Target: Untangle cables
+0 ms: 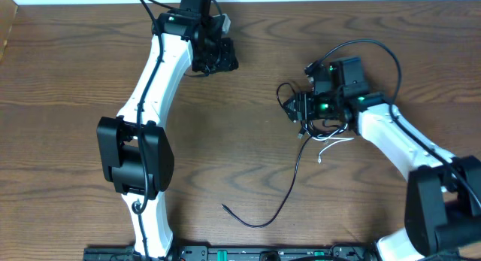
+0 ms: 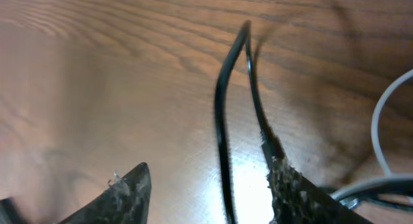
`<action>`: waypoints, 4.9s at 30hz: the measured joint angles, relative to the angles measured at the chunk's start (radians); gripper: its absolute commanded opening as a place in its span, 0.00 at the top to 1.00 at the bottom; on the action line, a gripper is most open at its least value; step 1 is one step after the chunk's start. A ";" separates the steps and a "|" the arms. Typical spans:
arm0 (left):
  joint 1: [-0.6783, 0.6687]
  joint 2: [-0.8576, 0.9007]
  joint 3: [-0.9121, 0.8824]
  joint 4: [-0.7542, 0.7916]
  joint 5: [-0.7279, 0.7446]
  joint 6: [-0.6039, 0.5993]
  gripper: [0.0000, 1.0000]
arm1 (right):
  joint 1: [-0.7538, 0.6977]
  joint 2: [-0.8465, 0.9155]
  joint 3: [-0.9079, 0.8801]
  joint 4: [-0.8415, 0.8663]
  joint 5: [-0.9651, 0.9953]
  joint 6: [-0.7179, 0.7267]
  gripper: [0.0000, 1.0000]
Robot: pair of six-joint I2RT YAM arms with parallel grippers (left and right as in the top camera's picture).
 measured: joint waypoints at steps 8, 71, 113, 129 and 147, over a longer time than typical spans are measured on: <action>-0.005 0.000 0.000 -0.004 -0.006 -0.003 0.66 | 0.009 0.000 0.000 0.005 0.058 0.016 0.99; -0.367 0.227 -0.049 0.318 0.580 -0.027 0.60 | -0.230 -0.346 0.037 -0.292 0.037 0.349 0.99; -0.291 0.217 -0.049 0.258 0.203 -0.060 0.93 | -0.235 -0.469 0.037 -0.282 -0.453 -0.088 0.99; -0.268 0.120 -0.049 0.250 0.231 -0.086 0.93 | -0.128 -0.283 0.037 -0.257 -0.403 -0.069 0.99; -0.192 0.120 -0.049 0.250 0.733 -0.140 0.93 | -0.128 -0.160 0.038 -0.130 -0.383 -0.050 0.99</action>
